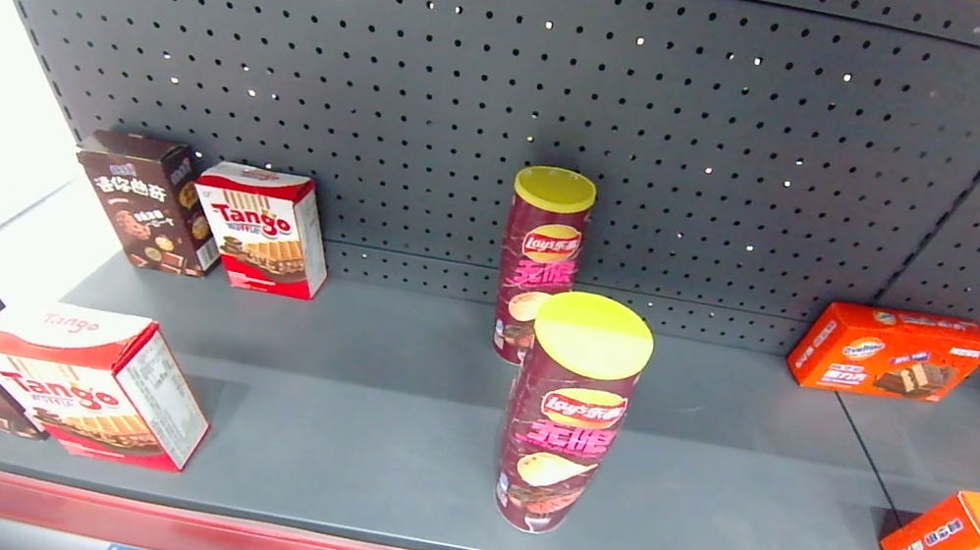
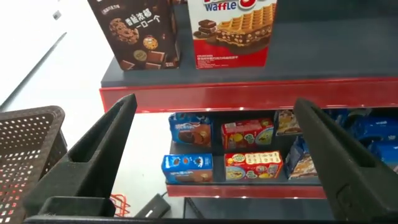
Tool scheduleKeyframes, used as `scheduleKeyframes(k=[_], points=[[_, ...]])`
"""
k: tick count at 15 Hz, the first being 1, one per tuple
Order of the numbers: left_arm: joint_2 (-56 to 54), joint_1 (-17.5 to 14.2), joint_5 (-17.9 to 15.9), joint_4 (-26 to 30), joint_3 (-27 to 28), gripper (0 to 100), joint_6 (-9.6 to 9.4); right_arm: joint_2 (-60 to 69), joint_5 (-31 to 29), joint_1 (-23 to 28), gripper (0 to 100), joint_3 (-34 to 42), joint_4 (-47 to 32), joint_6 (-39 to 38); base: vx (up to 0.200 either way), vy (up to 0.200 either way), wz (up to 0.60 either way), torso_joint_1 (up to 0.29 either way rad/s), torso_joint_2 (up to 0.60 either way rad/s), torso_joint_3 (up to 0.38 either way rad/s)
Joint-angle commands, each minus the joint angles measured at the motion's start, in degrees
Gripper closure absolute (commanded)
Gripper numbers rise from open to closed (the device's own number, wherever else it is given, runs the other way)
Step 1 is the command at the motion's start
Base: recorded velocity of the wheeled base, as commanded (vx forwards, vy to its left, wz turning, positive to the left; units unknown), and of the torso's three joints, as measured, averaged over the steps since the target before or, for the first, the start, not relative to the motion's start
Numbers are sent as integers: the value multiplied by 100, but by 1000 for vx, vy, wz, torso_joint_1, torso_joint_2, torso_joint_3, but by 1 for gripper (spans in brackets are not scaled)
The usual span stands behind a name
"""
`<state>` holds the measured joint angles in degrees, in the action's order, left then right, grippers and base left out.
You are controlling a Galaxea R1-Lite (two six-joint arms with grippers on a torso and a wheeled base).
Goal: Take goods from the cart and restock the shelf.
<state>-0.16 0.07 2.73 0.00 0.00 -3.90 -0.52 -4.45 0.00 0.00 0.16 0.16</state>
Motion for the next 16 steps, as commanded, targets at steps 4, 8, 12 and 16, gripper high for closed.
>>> scheduleKeyframes(k=[4, 8, 12, 16], points=[[16, 1, -71, 18, 0, 0, 47, -2883, 313, -70, 0, -2487, 54, -578, 0, 0, 0, 0, 0, 0], [16, 19, -238, 26, 0, 0, 47, -4905, 1192, -861, 0, -3665, 441, -7, 0, 0, 0, 0, 0, 0], [16, 19, -247, 18, 0, 0, 56, -6135, 1174, -1942, 0, -3735, 538, 608, 0, 0, 0, 0, 0, 0], [16, 10, -185, 9, 0, 0, 364, -7489, 1166, -2698, 0, -3753, 1250, 617, 0, 0, 0, 0, 0, 0]])
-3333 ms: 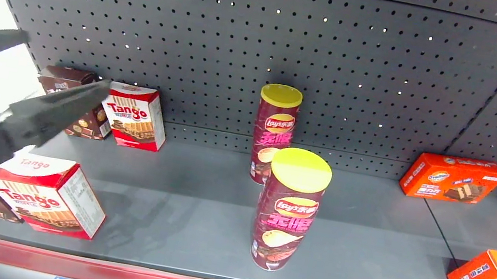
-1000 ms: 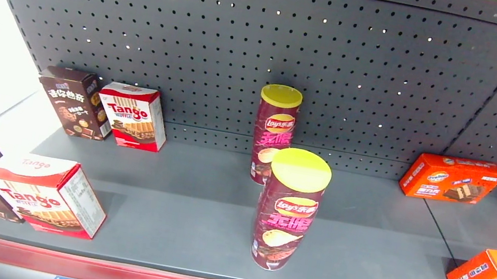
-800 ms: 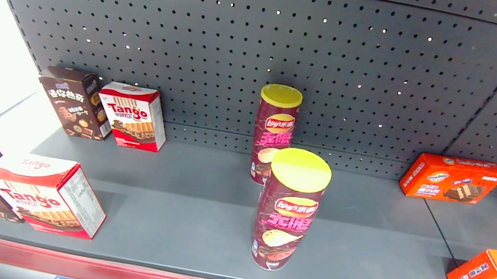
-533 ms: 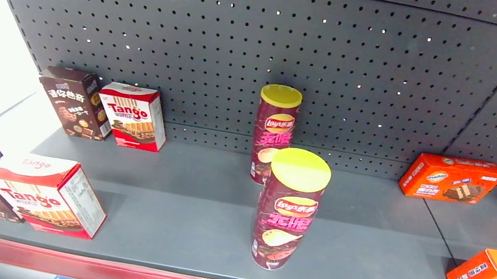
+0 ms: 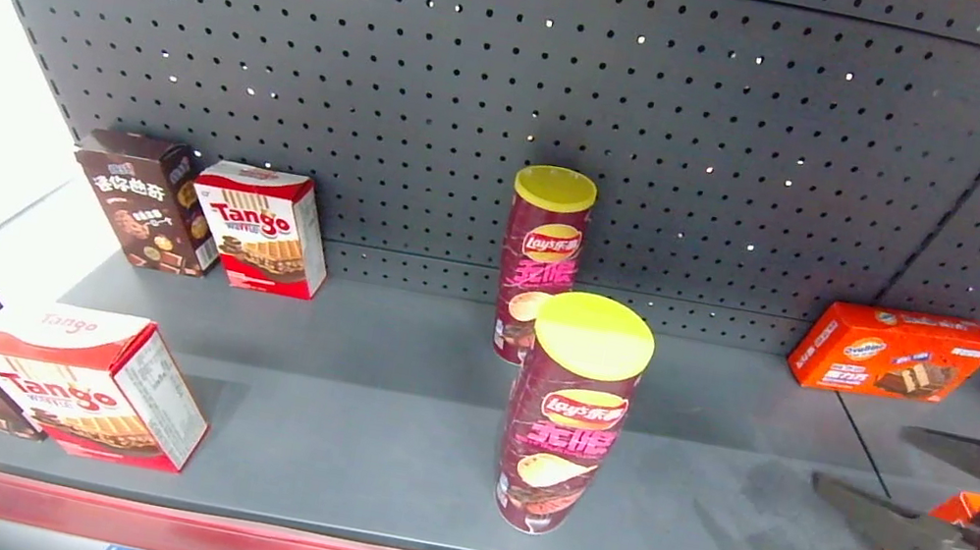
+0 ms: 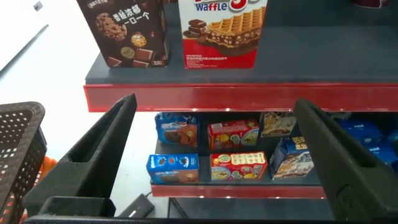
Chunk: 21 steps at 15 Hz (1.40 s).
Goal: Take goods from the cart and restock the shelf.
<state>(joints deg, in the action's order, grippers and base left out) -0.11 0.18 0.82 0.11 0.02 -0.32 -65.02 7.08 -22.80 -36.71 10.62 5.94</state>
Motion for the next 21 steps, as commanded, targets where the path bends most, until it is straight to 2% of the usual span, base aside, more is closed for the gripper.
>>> scheduleKeyframes(k=[1, 7, 12, 21], points=[[11, -1, 6, -2, -2, 0, 5, -1188, -40, -480, 0, -82, 213, 39, 0, 0, 0, 0, 0, 0], [11, -1, -20, -2, -2, 0, -3, -1698, -137, -937, 0, -469, 204, 39, 0, 0, 0, 0, 0, 0], [11, -1, -20, -2, -2, 0, 5, -1953, -207, -1034, 0, -504, 213, 39, 0, 0, 0, 0, 0, 0], [11, -1, -11, -2, -2, 0, 5, -2647, -260, -1227, 0, -1207, 204, 39, 0, 0, 0, 0, 0, 0]])
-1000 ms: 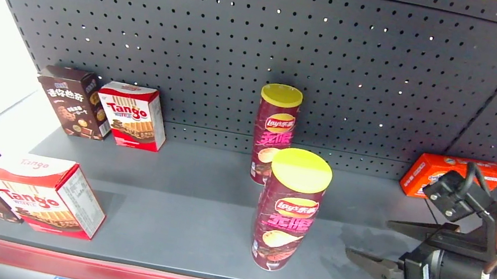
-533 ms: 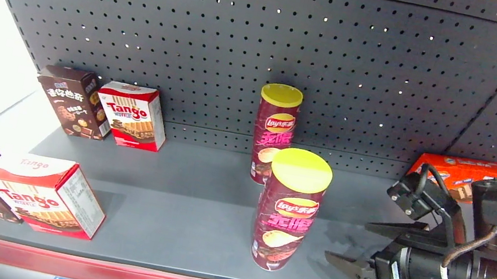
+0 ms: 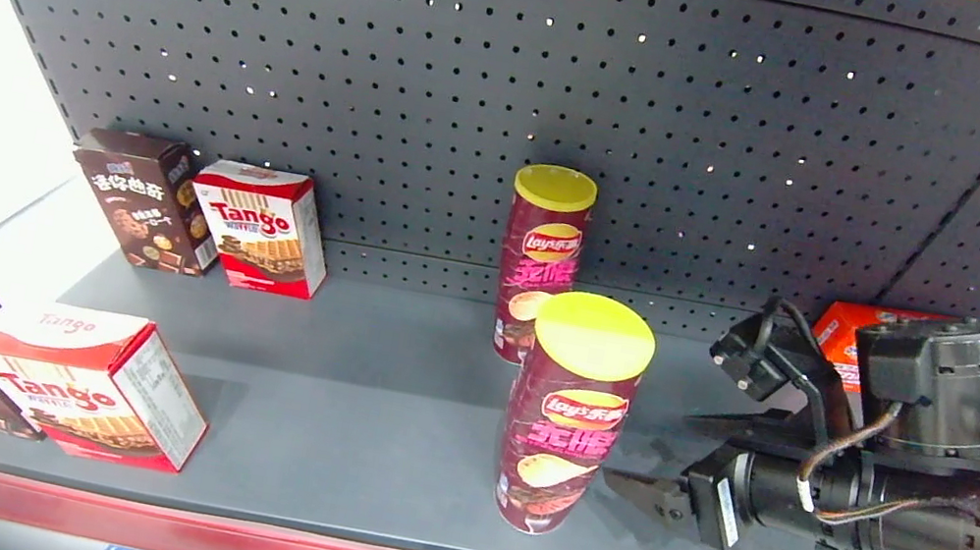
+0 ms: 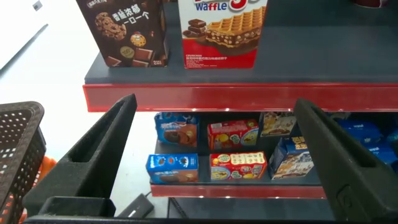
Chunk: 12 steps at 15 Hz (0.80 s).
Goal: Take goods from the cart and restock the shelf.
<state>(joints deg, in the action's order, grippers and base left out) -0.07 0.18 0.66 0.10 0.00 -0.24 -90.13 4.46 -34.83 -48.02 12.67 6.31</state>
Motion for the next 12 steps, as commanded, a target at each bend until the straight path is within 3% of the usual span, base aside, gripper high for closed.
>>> scheduleKeyframes(k=[1, 12], points=[[7, -1, 4, -1, 0, 0, 7, -190, 2, -42, 0, -120, -1, 1, 0, 0, 0, 0, 0, 0], [7, -1, 4, -1, 0, 0, 7, -339, -95, -138, 0, -261, -1, 10, 0, 0, 0, 0, 0, 0]])
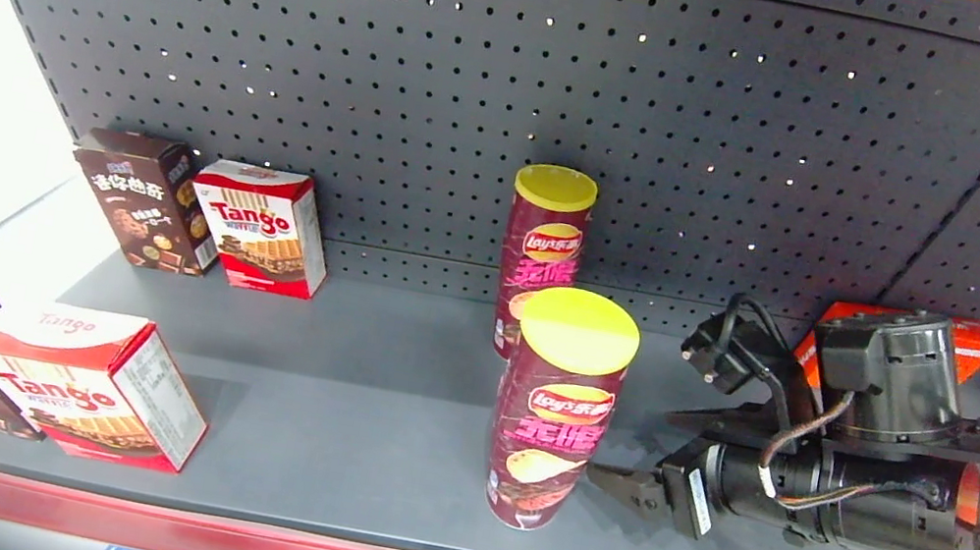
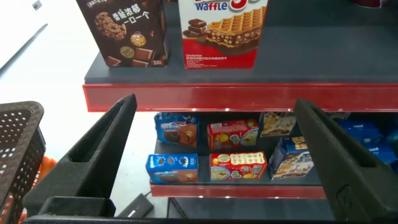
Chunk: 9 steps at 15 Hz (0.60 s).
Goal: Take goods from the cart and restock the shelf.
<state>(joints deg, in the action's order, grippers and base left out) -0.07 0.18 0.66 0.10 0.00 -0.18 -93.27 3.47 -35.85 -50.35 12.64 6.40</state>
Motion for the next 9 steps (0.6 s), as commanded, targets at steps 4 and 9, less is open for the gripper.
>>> scheduleKeyframes(k=[4, 9], points=[[7, -1, -4, -1, 0, 0, 1, -60, 4, -115, 0, -63, 1, 2, 0, 0, 0, 0, 0, 0], [7, -1, -4, -1, 0, 0, 1, -60, 13, -124, 0, -54, 10, 2, 0, 0, 0, 0, 0, 0]])
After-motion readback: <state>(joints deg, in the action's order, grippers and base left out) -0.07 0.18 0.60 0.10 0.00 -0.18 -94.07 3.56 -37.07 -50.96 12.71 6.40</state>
